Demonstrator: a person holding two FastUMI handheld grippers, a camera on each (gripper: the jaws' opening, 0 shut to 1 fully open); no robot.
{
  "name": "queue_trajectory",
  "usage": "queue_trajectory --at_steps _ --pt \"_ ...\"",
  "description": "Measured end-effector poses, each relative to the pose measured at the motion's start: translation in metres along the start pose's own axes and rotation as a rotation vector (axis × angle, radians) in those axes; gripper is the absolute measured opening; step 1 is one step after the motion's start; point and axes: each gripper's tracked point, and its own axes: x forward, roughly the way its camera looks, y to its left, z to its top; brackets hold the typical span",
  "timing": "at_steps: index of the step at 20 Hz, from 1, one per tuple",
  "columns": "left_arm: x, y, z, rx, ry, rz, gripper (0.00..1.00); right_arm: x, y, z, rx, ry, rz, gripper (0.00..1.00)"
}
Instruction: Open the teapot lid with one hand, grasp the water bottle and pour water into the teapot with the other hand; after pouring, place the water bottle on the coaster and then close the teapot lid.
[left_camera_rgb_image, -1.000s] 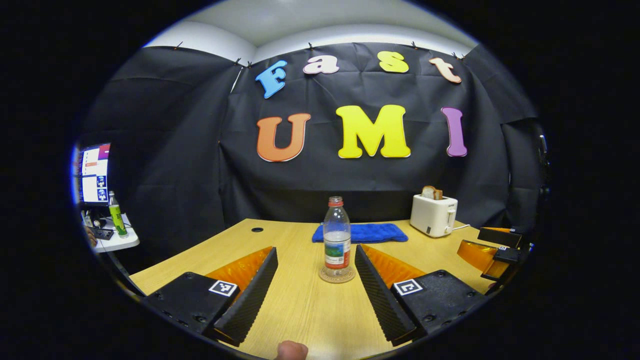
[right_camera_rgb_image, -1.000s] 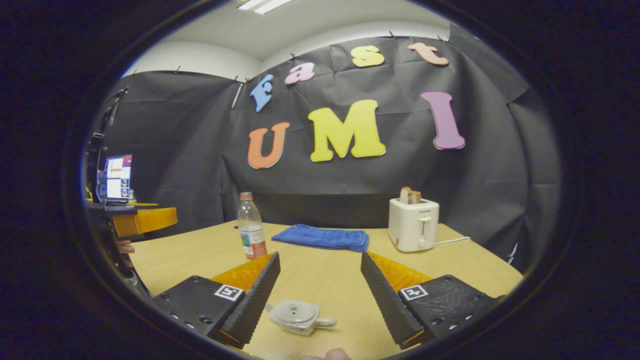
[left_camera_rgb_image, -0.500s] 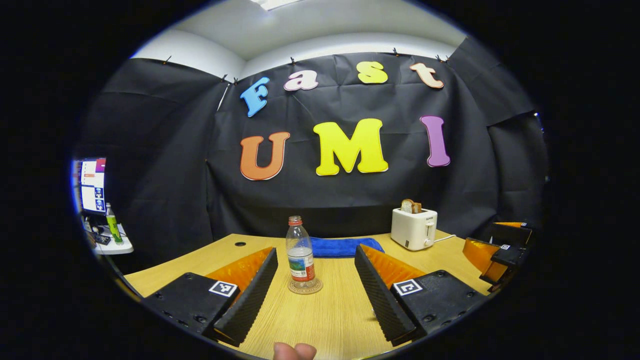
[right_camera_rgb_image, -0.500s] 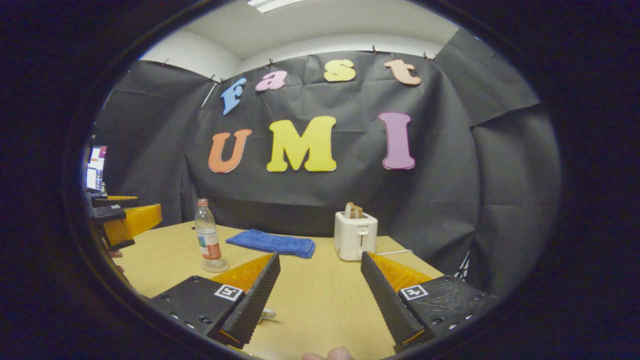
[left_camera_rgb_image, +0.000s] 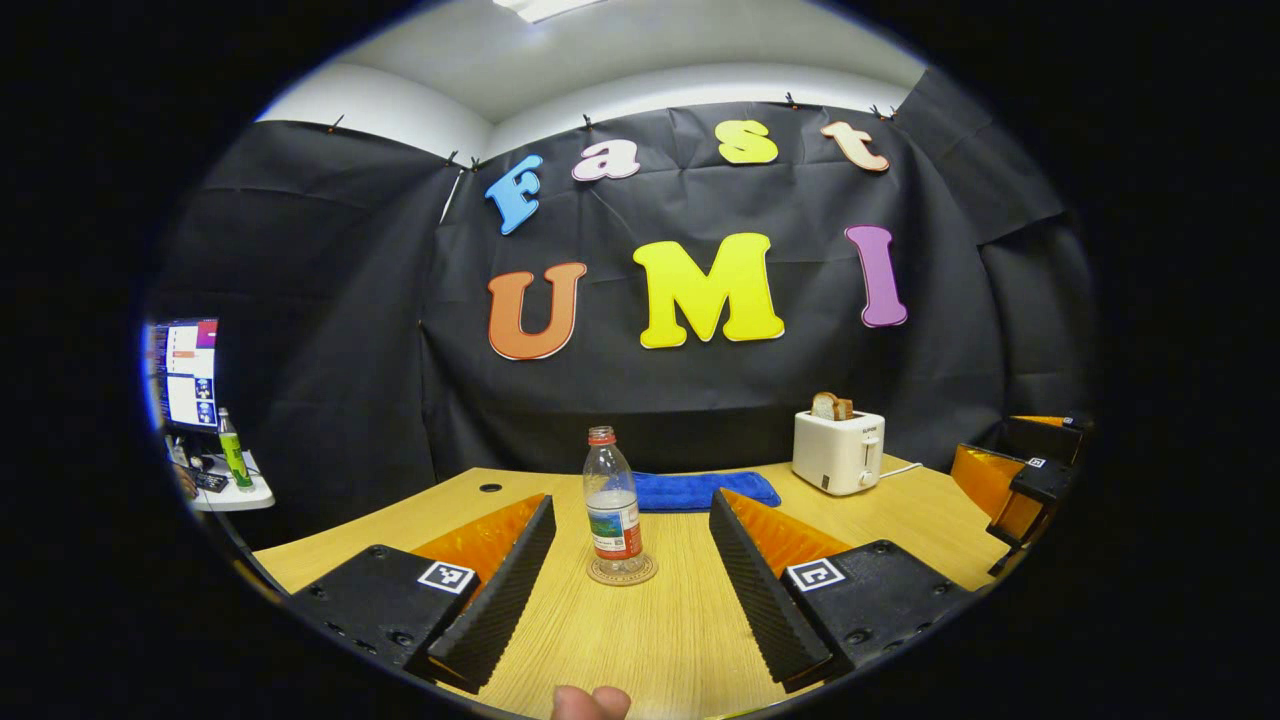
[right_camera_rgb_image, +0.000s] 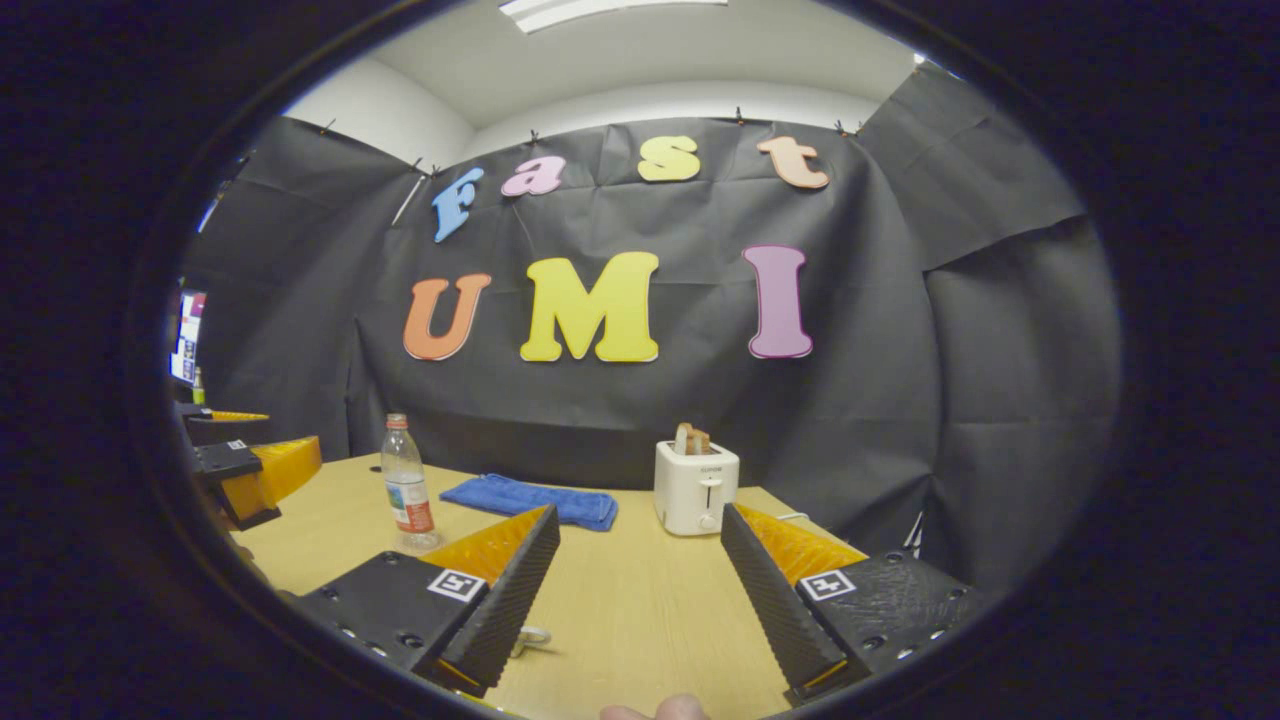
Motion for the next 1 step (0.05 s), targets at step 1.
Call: queue_trajectory --at_steps 1 --pt "0.0004 0.0007 -0.0002 -0.003 0.0 0.002 0.97 0.0003 0.0009 -0.0013 -0.004 0.003 -0.001 0.97"
